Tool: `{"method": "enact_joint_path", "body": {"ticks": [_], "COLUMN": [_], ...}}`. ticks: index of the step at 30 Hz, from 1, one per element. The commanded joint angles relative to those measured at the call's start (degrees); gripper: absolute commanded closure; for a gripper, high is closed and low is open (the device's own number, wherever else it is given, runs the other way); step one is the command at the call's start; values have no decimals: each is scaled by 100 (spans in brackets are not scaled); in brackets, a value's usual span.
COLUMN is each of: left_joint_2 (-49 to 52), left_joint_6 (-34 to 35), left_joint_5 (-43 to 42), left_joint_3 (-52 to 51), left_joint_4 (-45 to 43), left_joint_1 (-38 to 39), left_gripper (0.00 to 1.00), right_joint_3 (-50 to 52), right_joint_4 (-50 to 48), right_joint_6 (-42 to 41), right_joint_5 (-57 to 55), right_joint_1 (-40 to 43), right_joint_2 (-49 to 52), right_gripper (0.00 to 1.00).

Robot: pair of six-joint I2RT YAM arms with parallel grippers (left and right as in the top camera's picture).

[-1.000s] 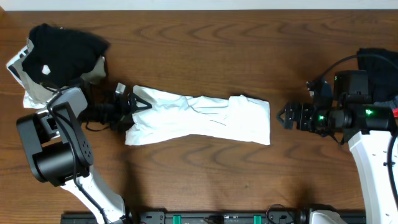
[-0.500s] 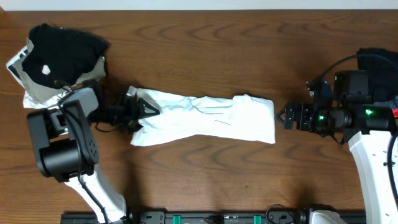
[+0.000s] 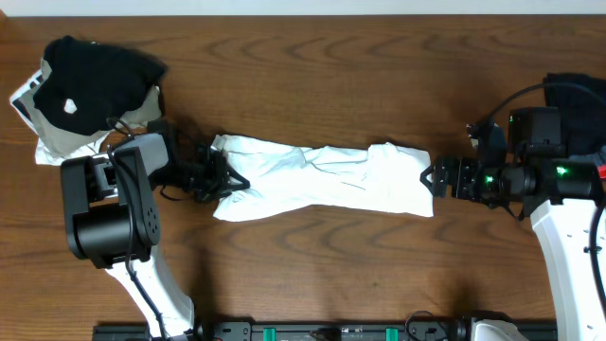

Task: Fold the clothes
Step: 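Grasp the strip's left end with the left gripper, then fold the strip's left end rightward over the middle with the left gripper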

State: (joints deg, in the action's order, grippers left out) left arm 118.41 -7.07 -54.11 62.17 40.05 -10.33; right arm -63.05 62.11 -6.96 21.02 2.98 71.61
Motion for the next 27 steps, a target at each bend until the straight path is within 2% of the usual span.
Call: {"method": "enact_joint_path", "body": {"ticks": [1, 6, 13, 23, 27], "left_joint_2": [367, 352, 186, -282, -546], "left_joint_6": [72, 74, 205, 485, 933], "left_joint_5": [1255, 1368, 2256, 3073, 3539], "left_joint_3": [-170, 109, 627, 997, 1375], "left_joint_4": [-181, 125, 861, 1436, 1878], "left_joint_1": [39, 37, -118, -929, -1217], "left_gripper": [94, 94, 94, 94, 94], "right_joint_3": [-61, -61, -61, -61, -61], "right_joint_4": [4, 7, 37, 44, 26], "right_joint_6": [61, 61, 63, 111, 151], "right_joint_5": [39, 37, -4, -28, -28], "right_joint_1": [37, 37, 37, 39, 37], "right_joint_2": [-33, -33, -33, -33, -33], "right_gripper": [4, 3, 3, 3, 3]}}
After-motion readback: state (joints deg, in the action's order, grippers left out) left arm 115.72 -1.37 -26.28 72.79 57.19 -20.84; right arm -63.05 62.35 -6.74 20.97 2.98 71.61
